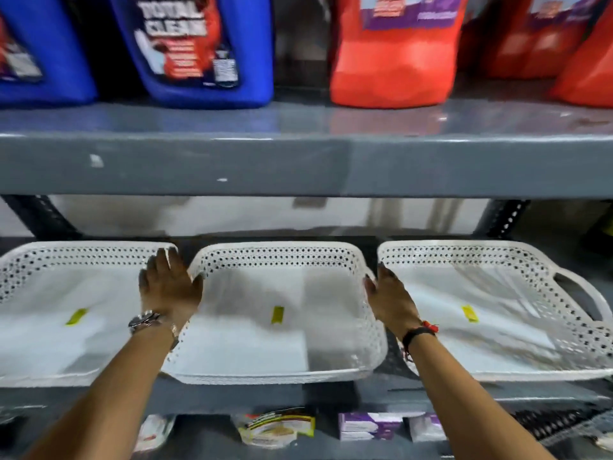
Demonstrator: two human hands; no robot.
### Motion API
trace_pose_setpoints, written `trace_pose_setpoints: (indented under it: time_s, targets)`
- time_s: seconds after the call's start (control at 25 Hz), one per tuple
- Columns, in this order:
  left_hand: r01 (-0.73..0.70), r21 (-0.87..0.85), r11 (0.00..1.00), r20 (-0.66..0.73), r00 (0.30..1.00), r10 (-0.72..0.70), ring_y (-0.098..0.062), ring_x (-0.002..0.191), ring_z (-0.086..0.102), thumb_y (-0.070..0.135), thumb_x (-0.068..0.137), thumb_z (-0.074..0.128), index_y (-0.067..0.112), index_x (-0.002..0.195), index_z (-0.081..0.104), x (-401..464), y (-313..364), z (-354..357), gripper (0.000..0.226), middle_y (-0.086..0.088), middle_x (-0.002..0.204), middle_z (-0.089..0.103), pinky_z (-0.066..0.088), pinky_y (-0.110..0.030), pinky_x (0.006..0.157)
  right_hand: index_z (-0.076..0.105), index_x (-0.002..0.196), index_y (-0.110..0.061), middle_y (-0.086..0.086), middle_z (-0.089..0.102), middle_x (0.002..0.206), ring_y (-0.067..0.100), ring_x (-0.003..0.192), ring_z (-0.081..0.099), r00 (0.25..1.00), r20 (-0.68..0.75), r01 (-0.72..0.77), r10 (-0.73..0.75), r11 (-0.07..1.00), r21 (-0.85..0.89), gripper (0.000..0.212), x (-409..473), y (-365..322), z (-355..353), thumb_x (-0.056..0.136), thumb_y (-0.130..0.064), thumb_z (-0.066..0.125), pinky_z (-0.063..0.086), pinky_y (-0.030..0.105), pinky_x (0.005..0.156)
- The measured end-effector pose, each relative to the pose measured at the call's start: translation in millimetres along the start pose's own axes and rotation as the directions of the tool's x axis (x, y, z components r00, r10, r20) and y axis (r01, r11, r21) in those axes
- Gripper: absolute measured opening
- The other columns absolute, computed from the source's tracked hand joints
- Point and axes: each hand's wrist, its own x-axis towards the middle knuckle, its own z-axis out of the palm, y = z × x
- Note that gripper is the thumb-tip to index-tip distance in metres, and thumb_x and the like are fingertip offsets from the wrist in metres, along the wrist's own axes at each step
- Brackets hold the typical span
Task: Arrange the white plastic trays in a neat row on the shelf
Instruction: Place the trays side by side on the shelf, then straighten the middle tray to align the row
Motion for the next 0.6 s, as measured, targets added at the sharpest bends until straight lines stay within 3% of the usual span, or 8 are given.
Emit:
trace_pose_setpoints:
  time_s: [0.08, 0.24, 0.32, 0.6]
  targets:
    - [0.034, -0.009, 0.999, 0.106, 0.994, -0.033, -0.037, 0.142, 0.021, 0.031, 0.095, 0.043, -0.001, 0.146, 0.022, 6, -27, 5, 0.064, -0.023, 0.153, 0.023, 0.017, -0.047, 0.118, 0.019, 0.145, -0.003, 0.014, 0.029, 0.152, 0.030, 0.133, 0.038, 0.998, -0.063, -0.022, 0.018, 0.998, -0.064, 0.052, 0, -3, 12, 0.098, -0.023, 0.030, 0.038, 0.037, 0.105]
    - [-0.016, -0.099, 0.995, 0.218, 0.975, 0.037, -0.039, 0.133, 0.038, 0.032, 0.098, 0.034, -0.005, 0.140, 0.031, 18, -50, 14, 0.056, -0.025, 0.144, 0.039, 0.033, -0.045, 0.113, 0.017, 0.146, -0.006, 0.010, 0.024, 0.154, 0.028, 0.136, 0.035, 0.994, -0.101, -0.046, 0.029, 0.983, -0.176, 0.052, -3, -1, 16, 0.099, -0.025, 0.027, 0.039, 0.039, 0.107]
    - [-0.005, -0.155, 0.988, 0.265, 0.963, 0.046, -0.038, 0.134, 0.038, 0.026, 0.100, 0.030, -0.003, 0.144, 0.025, 22, -49, 15, 0.053, -0.024, 0.147, 0.036, 0.034, -0.042, 0.111, 0.015, 0.146, -0.004, 0.012, 0.025, 0.154, 0.028, 0.135, 0.036, 0.994, -0.110, -0.044, 0.021, 0.976, -0.213, 0.052, -3, -3, 17, 0.099, -0.023, 0.027, 0.039, 0.038, 0.107]
    - [-0.041, -0.153, 0.987, 0.224, 0.972, 0.075, -0.040, 0.121, 0.051, 0.005, 0.097, 0.030, 0.000, 0.134, 0.038, 22, -37, 21, 0.038, -0.024, 0.134, 0.051, 0.044, -0.045, 0.098, 0.022, 0.144, -0.003, 0.019, 0.041, 0.142, 0.032, 0.125, 0.047, 0.983, -0.181, -0.039, -0.002, 0.974, -0.222, 0.057, -4, -13, 26, 0.089, 0.007, 0.033, 0.042, 0.034, 0.097]
